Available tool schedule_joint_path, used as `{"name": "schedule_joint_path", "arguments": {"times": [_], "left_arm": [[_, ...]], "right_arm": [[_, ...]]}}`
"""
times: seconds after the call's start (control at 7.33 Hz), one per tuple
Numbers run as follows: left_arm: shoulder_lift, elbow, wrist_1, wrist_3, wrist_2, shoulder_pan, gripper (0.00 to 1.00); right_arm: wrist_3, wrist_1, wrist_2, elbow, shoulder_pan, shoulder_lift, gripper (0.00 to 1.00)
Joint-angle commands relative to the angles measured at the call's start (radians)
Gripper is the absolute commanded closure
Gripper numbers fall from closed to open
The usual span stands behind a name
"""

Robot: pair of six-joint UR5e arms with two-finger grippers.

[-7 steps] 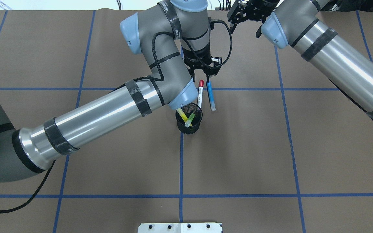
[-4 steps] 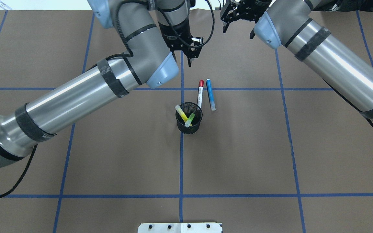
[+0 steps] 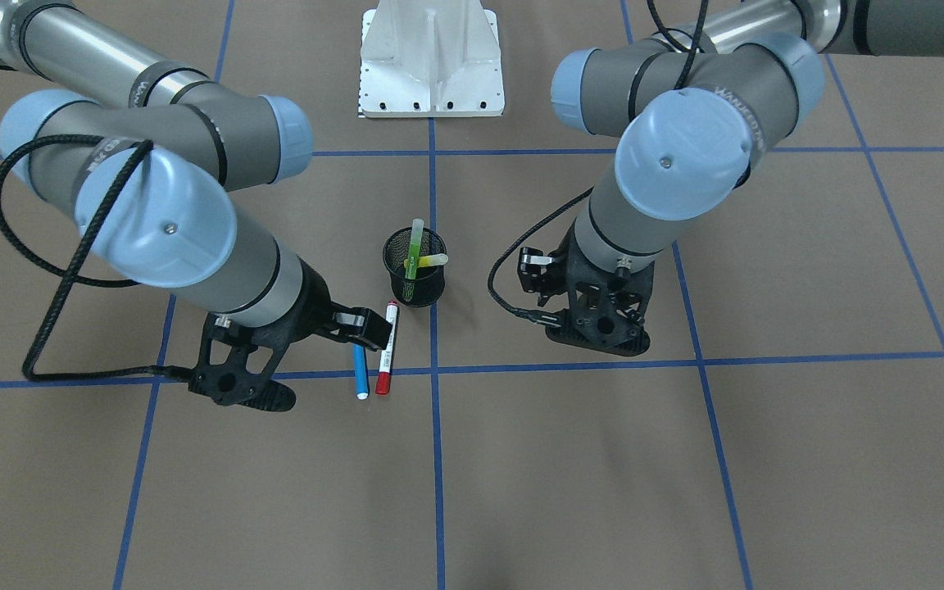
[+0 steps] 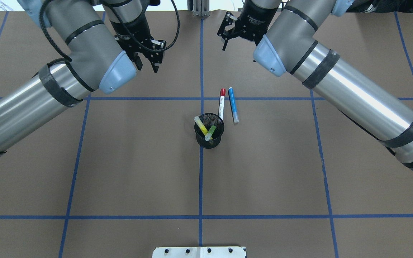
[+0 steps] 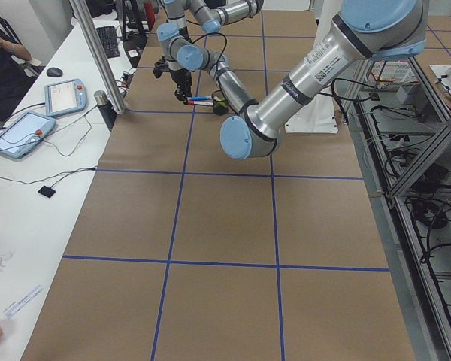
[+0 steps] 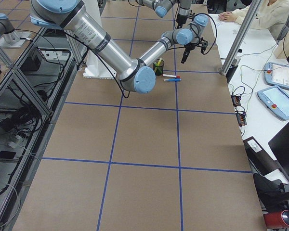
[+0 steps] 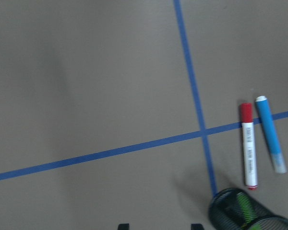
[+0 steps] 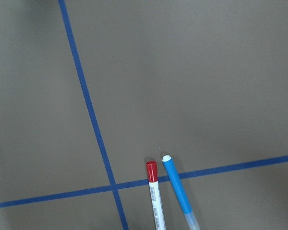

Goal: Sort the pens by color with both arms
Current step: 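Raise the left arm away while the right arm moves toward the cup, then lower the right gripper into the cup over the green highlighter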

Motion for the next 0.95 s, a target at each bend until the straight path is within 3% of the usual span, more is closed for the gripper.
{"name": "schedule_joint_path", "arguments": {"times": [0.0,0.41,0.82], "left_arm": [[0.09,-0.07,0.011,0.1,-0.001,-0.038,0.47],[0.173,-0.162,0.025,0.122,-0.001,-0.058,0.47],[0.18,-0.169,0.025,0.122,-0.001,-0.06,0.47]], "right_arm": [[0.1,-0.134,-0.064,0.098,-0.093,0.005,0.03],[0.143,-0.136,-0.101,0.117,-0.205,-0.022,0.04],[0.128,-0.133,-0.104,0.12,-0.254,-0.029,0.11]]}}
